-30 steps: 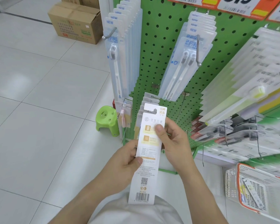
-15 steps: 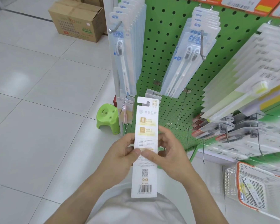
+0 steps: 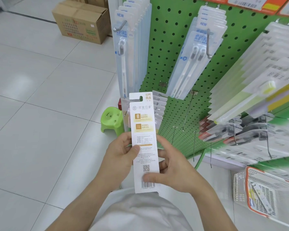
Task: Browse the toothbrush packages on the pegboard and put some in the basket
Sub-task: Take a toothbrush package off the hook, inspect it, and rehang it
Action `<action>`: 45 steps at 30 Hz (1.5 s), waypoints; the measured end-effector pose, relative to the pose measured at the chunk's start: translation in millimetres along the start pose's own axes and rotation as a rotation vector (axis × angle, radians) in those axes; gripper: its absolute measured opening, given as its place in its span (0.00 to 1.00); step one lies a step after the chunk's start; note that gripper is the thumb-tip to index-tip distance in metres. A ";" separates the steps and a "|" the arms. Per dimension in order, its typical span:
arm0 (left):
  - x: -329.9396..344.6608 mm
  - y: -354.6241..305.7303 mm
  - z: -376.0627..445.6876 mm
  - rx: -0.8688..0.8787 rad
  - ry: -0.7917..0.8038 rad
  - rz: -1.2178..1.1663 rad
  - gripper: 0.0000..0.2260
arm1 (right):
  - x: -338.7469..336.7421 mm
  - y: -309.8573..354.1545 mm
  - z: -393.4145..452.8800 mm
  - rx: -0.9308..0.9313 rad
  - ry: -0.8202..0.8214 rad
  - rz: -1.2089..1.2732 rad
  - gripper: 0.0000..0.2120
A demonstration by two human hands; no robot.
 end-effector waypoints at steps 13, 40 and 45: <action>-8.4 -30.8 -6.0 0.098 -0.164 0.297 0.09 | 7.3 -0.4 -10.4 0.000 0.110 -0.103 0.42; 16.2 8.8 18.4 -0.003 0.036 0.281 0.10 | -24.1 -3.1 -0.8 -0.224 -0.437 -0.407 0.32; 18.5 27.7 35.6 -0.086 0.100 0.268 0.06 | -36.8 -10.4 21.0 -0.211 -0.465 -0.263 0.34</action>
Point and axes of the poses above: each hand's wrist, its own z-axis towards the middle knuckle, its own x-axis out of the palm, y = z × x, the point moved 9 cm from there along z, towards the middle knuckle, and after that the axes turned 6 degrees about -x, right-handed, at the moved point
